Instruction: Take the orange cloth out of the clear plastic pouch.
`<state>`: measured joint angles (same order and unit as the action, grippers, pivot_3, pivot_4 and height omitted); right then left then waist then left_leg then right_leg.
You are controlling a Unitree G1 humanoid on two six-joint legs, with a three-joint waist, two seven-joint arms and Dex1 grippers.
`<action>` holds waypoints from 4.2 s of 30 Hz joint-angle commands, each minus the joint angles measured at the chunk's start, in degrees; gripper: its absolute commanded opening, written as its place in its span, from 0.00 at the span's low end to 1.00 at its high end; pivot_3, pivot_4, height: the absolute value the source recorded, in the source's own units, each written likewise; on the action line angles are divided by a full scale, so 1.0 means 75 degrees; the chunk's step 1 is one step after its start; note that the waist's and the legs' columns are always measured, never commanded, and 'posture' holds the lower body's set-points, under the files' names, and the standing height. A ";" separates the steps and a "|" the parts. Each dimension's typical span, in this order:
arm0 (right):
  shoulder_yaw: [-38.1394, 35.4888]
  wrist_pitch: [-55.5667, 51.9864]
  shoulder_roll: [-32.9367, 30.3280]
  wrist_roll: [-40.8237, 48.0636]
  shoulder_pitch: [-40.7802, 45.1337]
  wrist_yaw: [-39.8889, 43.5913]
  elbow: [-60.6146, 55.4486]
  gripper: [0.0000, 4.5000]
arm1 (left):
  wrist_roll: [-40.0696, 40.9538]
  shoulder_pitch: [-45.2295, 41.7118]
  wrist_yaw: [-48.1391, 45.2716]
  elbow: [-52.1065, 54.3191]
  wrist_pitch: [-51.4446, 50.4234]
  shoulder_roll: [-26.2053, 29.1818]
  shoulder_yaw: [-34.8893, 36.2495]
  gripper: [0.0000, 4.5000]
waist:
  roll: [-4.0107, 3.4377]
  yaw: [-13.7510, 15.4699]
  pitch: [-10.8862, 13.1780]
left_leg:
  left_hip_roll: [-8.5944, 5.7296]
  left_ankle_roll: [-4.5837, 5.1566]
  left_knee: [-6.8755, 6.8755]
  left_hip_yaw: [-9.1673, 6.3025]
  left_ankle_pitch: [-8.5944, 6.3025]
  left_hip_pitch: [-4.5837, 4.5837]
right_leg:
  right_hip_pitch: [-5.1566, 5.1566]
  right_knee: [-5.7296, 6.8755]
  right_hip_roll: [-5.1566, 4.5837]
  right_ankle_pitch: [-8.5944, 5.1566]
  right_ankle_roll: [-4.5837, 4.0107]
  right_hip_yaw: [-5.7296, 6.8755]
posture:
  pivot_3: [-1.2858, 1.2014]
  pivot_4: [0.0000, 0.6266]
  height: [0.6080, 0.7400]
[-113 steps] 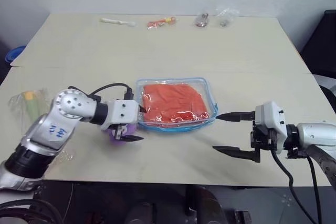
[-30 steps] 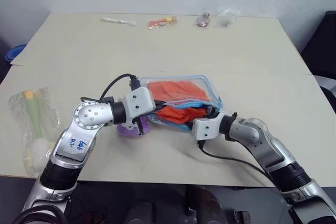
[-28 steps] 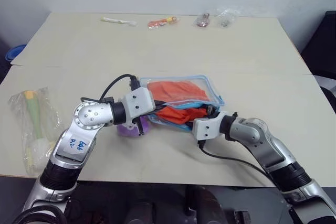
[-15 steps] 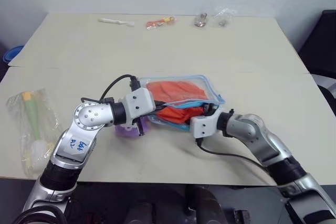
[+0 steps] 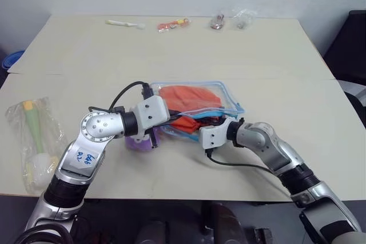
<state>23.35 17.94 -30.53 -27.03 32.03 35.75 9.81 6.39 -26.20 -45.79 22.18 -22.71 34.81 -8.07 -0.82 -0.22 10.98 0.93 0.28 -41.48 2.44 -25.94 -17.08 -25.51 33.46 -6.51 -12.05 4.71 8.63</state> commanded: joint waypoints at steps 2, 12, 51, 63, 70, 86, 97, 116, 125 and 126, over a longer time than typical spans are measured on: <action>-0.0007 -0.0206 0.0038 0.0152 -0.0200 0.0187 0.0043 0.00 | -0.0026 -0.0111 0.0098 0.0282 0.0066 -0.0025 -0.0006 0.00 | 0.0000 0.0002 0.0000 | 0.0000 0.0000 -0.0001 -0.0001 0.0000 0.0000 | 0.0000 0.0000 -0.0001 0.0000 0.0000 0.0001 | 0.52 0.24 1.00; -0.0999 -0.1956 -0.0163 0.2206 -0.0554 0.1513 -0.2218 0.00 | -0.0481 -0.0162 0.0405 -0.0083 0.0135 -0.0088 -0.0200 0.00 | -0.0002 0.0027 0.0001 | -0.0003 0.0001 -0.0004 -0.0020 0.0000 -0.0012 | -0.0001 -0.0003 -0.0003 0.0000 0.0000 0.0016 | 0.52 0.24 1.00; -0.2932 -0.6637 -0.1683 0.8933 -0.1261 0.3190 -0.5812 0.00 | -0.1069 -0.1168 0.1218 -0.1365 0.0474 -0.1123 -0.0414 0.00 | -0.0001 0.0232 0.0002 | -0.0010 0.0003 -0.0005 -0.0029 0.0000 -0.0022 | -0.0001 -0.0011 -0.0009 0.0002 0.0003 0.0036 | 0.52 0.24 1.00; -0.1858 -0.5654 -0.1398 0.7475 -0.1494 0.3311 -0.5215 0.00 | -0.0770 -0.1533 0.1171 -0.1009 0.0152 -0.1349 -0.0233 0.00 | -0.0001 0.0216 0.0002 | -0.0008 0.0003 -0.0005 -0.0023 0.0000 -0.0017 | -0.0001 -0.0010 -0.0007 0.0002 0.0003 0.0034 | 0.52 0.24 1.00; -0.2250 -0.6159 -0.1809 0.8348 -0.1551 0.3825 -0.5882 0.00 | -0.1226 -0.1788 0.1460 -0.1733 0.0267 -0.1477 -0.0478 0.00 | -0.0001 0.0225 0.0003 | -0.0010 0.0003 -0.0006 -0.0026 0.0000 -0.0019 | -0.0001 -0.0011 -0.0006 0.0002 0.0003 0.0036 | 0.52 0.24 1.00; -0.1729 -0.5541 -0.1910 0.7311 -0.1656 0.3977 -0.5435 0.00 | -0.0963 -0.2162 0.1527 -0.1962 0.0273 -0.1884 -0.0348 0.00 | 0.0001 0.0221 0.0003 | -0.0010 0.0003 -0.0007 -0.0023 0.0000 -0.0018 | -0.0001 -0.0010 -0.0007 0.0002 0.0004 0.0036 | 0.52 0.24 1.00; -0.1333 -0.5114 -0.1969 0.6427 -0.1593 0.4213 -0.5093 0.00 | -0.0642 -0.2449 0.1839 -0.1986 0.0148 -0.2241 0.0002 0.00 | 0.0001 0.0220 0.0003 | -0.0010 0.0004 -0.0012 -0.0025 0.0000 -0.0022 | 0.0000 -0.0011 -0.0007 0.0002 0.0004 0.0037 | 0.52 0.24 1.00; -0.2653 -0.6447 -0.1901 0.8998 -0.0726 0.4191 -0.5694 0.00 | -0.1785 -0.2248 0.1846 -0.2785 0.0548 -0.1614 -0.0761 0.00 | 0.0002 0.0216 0.0003 | -0.0009 0.0004 -0.0015 -0.0026 0.0000 -0.0022 | -0.0001 -0.0010 -0.0007 0.0003 0.0005 0.0039 | 0.52 0.24 1.00; -0.4571 -0.7748 -0.2865 1.0570 0.0335 0.3858 -0.4901 0.00 | -0.1821 -0.1425 0.1509 -0.2770 0.0422 -0.1228 -0.0721 0.22 | 0.0001 0.0234 0.0003 | -0.0007 0.0004 -0.0016 -0.0028 0.0000 -0.0024 | -0.0001 -0.0009 -0.0009 0.0003 0.0004 0.0041 | 0.52 0.24 1.00; -0.4713 -0.7806 -0.2981 1.0621 0.0392 0.3893 -0.4766 0.00 | -0.1763 -0.1338 0.1529 -0.2654 0.0324 -0.1249 -0.0640 0.29 | 0.0003 0.0234 0.0002 | -0.0007 0.0004 -0.0016 -0.0028 0.0000 -0.0023 | -0.0001 -0.0009 -0.0010 0.0003 0.0004 0.0040 | 0.52 0.24 1.00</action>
<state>-8.99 -39.92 -51.71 50.37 34.23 64.94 -26.40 -7.63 -37.10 -33.92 -0.23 -19.20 25.22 -14.06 -0.80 1.53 11.00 0.88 0.31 -41.60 2.23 -25.94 -17.25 -25.51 33.40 -6.58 -12.03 4.75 8.93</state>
